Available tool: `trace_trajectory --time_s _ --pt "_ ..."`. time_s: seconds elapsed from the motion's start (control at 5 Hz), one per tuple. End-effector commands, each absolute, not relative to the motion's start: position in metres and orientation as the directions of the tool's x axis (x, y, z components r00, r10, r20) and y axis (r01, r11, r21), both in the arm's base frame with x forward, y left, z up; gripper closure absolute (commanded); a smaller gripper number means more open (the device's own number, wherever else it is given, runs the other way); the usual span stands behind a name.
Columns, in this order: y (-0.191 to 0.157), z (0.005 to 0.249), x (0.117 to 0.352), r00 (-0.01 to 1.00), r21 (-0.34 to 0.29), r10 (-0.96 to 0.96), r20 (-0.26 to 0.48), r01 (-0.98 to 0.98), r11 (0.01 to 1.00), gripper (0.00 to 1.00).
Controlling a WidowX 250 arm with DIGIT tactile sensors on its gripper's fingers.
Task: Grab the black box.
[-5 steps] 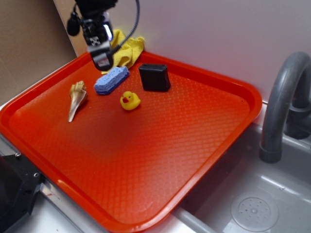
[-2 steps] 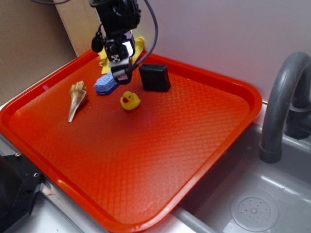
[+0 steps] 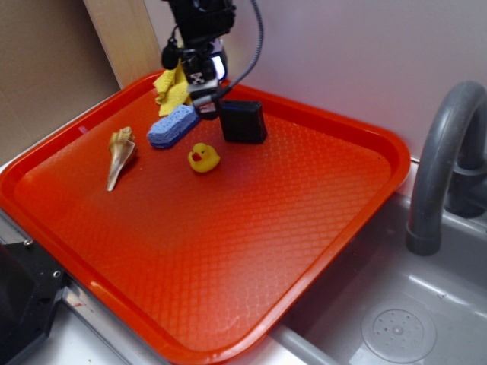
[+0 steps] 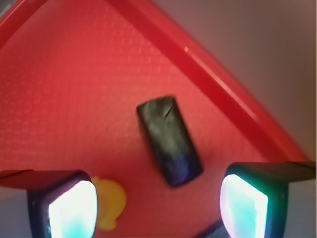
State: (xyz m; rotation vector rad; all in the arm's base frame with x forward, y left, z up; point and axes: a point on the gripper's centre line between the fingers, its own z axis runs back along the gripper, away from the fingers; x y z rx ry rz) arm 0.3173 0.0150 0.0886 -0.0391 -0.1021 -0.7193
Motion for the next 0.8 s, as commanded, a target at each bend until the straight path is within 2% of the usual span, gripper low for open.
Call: trace_trajectory --time_s 0.0,0.2,0.4,0.6 --pt "0.001 0.075 0.333 0.677 0.022 -0.73 0.099 0.732 0.681 0.0" --pt "0.003 0.051 0.331 0.667 -0.032 -0.74 0.084 0.744 0.668 0.0" --pt "0.002 0.045 0.328 0.688 -0.022 -0.721 0.081 0.724 0.689 1.0" --pt "-0.002 0.058 0.321 0.706 0.022 -0.701 0.103 0.703 0.711 1.0"
